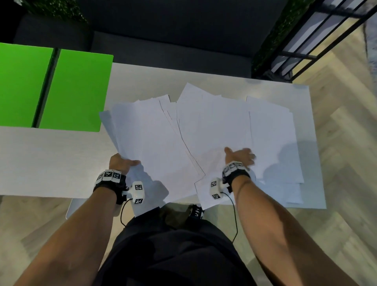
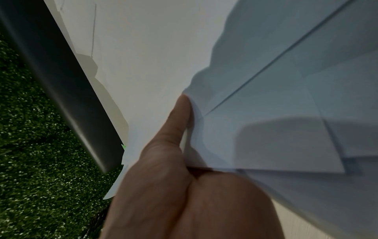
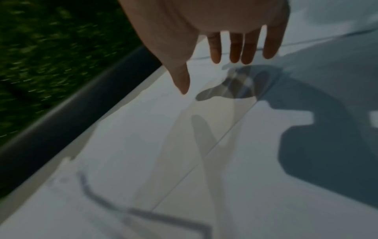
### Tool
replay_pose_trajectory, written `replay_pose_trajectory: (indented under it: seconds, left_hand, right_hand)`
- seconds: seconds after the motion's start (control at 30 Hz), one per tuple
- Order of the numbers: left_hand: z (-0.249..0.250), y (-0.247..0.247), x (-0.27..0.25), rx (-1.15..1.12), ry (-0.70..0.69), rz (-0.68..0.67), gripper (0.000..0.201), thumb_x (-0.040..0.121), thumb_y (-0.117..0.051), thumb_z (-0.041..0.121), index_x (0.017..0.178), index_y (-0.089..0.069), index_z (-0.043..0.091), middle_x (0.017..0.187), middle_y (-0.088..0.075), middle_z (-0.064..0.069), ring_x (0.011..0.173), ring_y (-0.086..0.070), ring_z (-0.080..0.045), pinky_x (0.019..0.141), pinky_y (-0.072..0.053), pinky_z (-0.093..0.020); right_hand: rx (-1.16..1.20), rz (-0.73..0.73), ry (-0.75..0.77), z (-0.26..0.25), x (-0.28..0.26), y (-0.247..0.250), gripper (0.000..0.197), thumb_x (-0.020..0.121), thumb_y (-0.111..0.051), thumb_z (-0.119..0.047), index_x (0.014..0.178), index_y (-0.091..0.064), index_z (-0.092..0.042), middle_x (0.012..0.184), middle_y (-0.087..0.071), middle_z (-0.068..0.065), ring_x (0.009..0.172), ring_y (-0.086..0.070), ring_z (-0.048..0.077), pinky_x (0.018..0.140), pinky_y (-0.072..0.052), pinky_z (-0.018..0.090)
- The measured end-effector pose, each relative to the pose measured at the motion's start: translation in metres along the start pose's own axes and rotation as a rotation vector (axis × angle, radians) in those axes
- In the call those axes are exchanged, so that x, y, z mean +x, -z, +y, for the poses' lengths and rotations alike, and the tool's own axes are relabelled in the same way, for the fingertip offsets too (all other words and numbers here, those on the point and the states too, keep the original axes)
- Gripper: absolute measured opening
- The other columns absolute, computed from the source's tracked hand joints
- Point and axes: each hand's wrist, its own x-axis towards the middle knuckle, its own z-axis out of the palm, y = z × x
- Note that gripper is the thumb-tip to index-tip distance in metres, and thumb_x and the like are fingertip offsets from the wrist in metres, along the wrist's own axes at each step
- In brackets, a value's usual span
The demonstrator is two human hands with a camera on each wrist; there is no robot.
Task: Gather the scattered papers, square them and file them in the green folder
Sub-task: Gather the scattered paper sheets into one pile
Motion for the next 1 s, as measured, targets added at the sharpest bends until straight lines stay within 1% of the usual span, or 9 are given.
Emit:
replay_pose_trajectory:
  seconds: [0.07,0.17,0.23,0.3,0.37,0.43,0.67,0.83,1.0]
  left_hand:
    - [-0.003,0.001,0.004,-0.055,-0.002,-0.002,0.067,0.061,-0.094,0.018,0.116,-0.064,-0.006,0.114,-0.069,-0.017,0.105,-0.067,-0.036,0.084,-0.054,-0.039]
    - [-0.011,-0.002,0.010,-0.109,0.000,-0.012,0.060,0.055,-0.096,0.016,0.104,-0.068,-0.006,0.106,-0.072,-0.017,0.093,-0.070,-0.034,0.079,-0.056,-0.039]
    - [-0.012,-0.002,0.008,-0.112,-0.013,-0.019,0.055,0.061,-0.094,0.012,0.105,-0.069,-0.008,0.104,-0.072,-0.019,0.094,-0.070,-0.036,0.075,-0.052,-0.036]
    - [-0.011,-0.002,0.006,-0.119,-0.017,-0.026,0.056,0.063,-0.094,0.012,0.109,-0.068,-0.009,0.108,-0.072,-0.023,0.100,-0.069,-0.039,0.075,-0.051,-0.035]
    - [-0.008,-0.001,0.005,-0.102,-0.014,-0.027,0.058,0.066,-0.093,0.013,0.112,-0.067,-0.011,0.112,-0.070,-0.024,0.104,-0.068,-0.039,0.076,-0.049,-0.034]
    - [-0.006,-0.002,0.003,-0.070,-0.009,-0.030,0.060,0.068,-0.091,0.014,0.116,-0.065,-0.011,0.117,-0.069,-0.022,0.107,-0.067,-0.037,0.077,-0.048,-0.034]
    - [-0.002,0.000,-0.004,-0.035,-0.010,-0.023,0.069,0.073,-0.089,0.017,0.128,-0.056,-0.008,0.130,-0.062,-0.023,0.117,-0.060,-0.038,0.088,-0.049,-0.039]
    - [-0.001,0.000,-0.007,-0.033,-0.015,-0.026,0.064,0.074,-0.088,0.014,0.126,-0.058,-0.008,0.127,-0.064,-0.022,0.115,-0.062,-0.038,0.082,-0.047,-0.035]
    - [-0.001,0.001,-0.008,-0.022,-0.023,-0.028,0.061,0.074,-0.087,0.013,0.123,-0.059,-0.009,0.126,-0.064,-0.024,0.112,-0.063,-0.038,0.081,-0.046,-0.034]
  right_hand:
    - [-0.073,-0.057,-0.071,0.010,0.012,0.010,0.120,0.071,-0.075,-0.066,0.156,-0.013,-0.007,0.161,-0.017,0.021,0.146,-0.027,0.040,0.109,-0.034,0.056]
    - [-0.123,-0.068,-0.024,0.010,0.014,0.008,0.129,0.065,-0.080,-0.066,0.156,-0.011,-0.005,0.157,-0.030,0.019,0.142,-0.035,0.037,0.109,-0.034,0.055]
    - [-0.127,-0.100,-0.031,0.007,0.012,0.004,0.119,0.073,-0.079,-0.059,0.155,-0.013,-0.003,0.151,-0.043,0.016,0.140,-0.041,0.035,0.114,-0.028,0.052]
    - [-0.071,-0.146,-0.003,0.004,0.012,0.003,0.089,0.082,-0.075,-0.044,0.150,-0.033,-0.003,0.138,-0.058,0.013,0.129,-0.054,0.031,0.114,-0.032,0.046]
    - [0.035,-0.203,0.057,0.004,0.010,0.011,0.059,0.088,-0.072,-0.030,0.136,-0.053,-0.001,0.131,-0.063,0.014,0.120,-0.061,0.031,0.102,-0.043,0.035]
    - [0.079,-0.218,0.143,0.007,0.014,0.020,0.047,0.091,-0.068,-0.022,0.131,-0.057,0.001,0.131,-0.063,0.014,0.120,-0.061,0.031,0.089,-0.045,0.027]
    - [0.090,-0.228,0.186,0.044,0.040,0.030,0.060,0.080,-0.066,-0.005,0.138,-0.049,-0.012,0.127,-0.061,0.013,0.107,-0.064,0.032,0.083,-0.052,0.032]
    - [0.002,-0.335,0.168,0.036,0.029,0.030,0.076,0.084,-0.075,-0.044,0.142,-0.049,-0.002,0.144,-0.054,0.015,0.131,-0.053,0.032,0.106,-0.044,0.035]
    - [0.040,-0.282,0.304,0.022,0.018,0.033,0.055,0.086,-0.072,-0.013,0.138,-0.055,-0.005,0.134,-0.060,0.014,0.123,-0.059,0.030,0.086,-0.045,0.025]
